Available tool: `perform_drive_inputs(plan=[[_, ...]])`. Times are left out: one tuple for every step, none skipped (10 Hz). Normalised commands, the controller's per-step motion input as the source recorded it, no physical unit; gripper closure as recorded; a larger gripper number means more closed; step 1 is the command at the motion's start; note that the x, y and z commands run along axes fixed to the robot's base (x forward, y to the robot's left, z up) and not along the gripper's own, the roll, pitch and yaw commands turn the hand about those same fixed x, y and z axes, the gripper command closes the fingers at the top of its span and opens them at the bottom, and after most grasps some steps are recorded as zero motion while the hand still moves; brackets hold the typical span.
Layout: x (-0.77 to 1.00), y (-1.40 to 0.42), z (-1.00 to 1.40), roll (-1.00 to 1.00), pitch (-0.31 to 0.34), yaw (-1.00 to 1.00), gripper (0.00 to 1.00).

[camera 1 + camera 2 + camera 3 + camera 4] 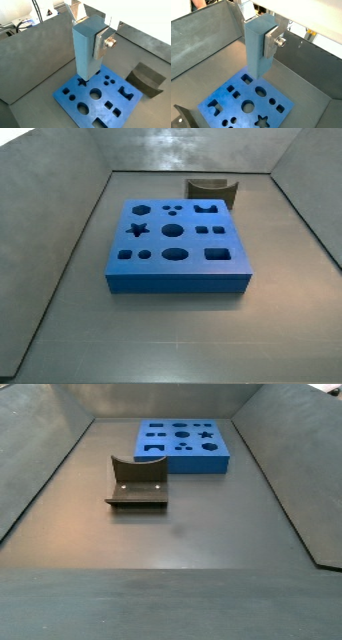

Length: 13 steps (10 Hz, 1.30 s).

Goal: Insert the rectangle object.

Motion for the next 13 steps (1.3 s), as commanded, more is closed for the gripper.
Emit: perform_drive_inputs(plan=[[0.03,-0.53,-1.00,0.14,-0.003,0.02,1.00],[0.07,-0.44,-1.00,0.14,-0.030,0.02,1.00],[0.07,-0.37,-0.96,0.13,-0.029,0.02,1.00],[0.05,-0.22,-0.68,0.11,-0.034,0.02,1.00],[0.03,-0.14,-0.49,0.09,-0.044,0.02,1.00],[0.02,-0.08,-0.24,0.08,-0.065,0.03,1.00],[0.03,0.36,1.00,0.02,0.196,-0.16,1.00],[0.00,0.35,1.00,0.00,0.235,-0.15,1.00],[0.00,0.35,1.00,-0.04,0.232,-0.13,1.00],[0.05,0.26,0.71,-0.05,0.183,-0.06,1.00],[0.05,0.16,0.51,-0.02,0.160,-0.03,1.00],[0.03,0.07,0.29,-0.01,0.121,-0.02,1.00],[0.02,0.06,0.21,-0.02,0.101,-0.02,1.00]])
